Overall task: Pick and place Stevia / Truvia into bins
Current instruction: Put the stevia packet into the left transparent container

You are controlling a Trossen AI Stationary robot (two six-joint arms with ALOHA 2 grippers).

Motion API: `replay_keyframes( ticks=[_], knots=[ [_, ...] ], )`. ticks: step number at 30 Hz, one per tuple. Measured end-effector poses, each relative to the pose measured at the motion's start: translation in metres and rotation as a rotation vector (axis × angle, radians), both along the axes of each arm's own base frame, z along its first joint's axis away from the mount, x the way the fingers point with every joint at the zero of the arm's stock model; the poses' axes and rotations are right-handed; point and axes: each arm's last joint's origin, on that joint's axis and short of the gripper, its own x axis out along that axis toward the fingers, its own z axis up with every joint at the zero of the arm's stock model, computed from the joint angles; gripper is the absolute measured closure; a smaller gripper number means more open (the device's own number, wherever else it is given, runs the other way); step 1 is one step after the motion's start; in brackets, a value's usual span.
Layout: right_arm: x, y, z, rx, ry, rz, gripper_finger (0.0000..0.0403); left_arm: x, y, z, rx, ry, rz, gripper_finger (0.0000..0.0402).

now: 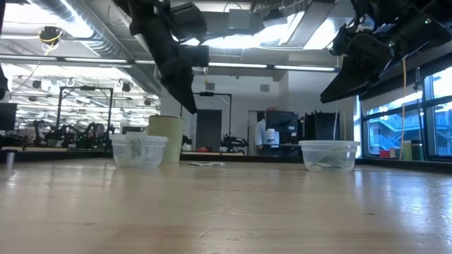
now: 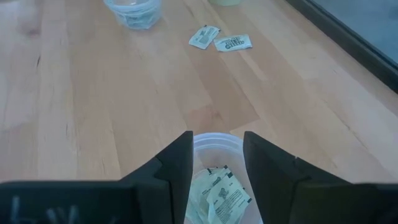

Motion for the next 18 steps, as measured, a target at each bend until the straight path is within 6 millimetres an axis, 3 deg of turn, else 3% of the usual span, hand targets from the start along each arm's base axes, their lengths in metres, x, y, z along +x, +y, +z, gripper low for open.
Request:
replay_keyframes(
  ticks=[5,9,13,18],
  knots=[
    [0.000,0.000,0.000,0.000,0.000,0.001,0.0258,0.009,0.006,-0.016,-0.042,0.013,-0.154,0.0313],
    [0.000,0.000,0.000,0.000,0.005,0.001,0.0258,0.018,0.009,-0.042,-0.054,0.069,-0.254,0.0291],
    [0.000,0.000,0.000,-0.001,0.007,0.002,0.0258,0.027,0.015,-0.063,0.034,0.127,-0.214,0.0272],
    [0.000,0.000,-0.001,-0.003,0.008,0.003,0.0258,0.032,0.026,-0.073,0.087,0.132,-0.139,0.0278]
  ],
)
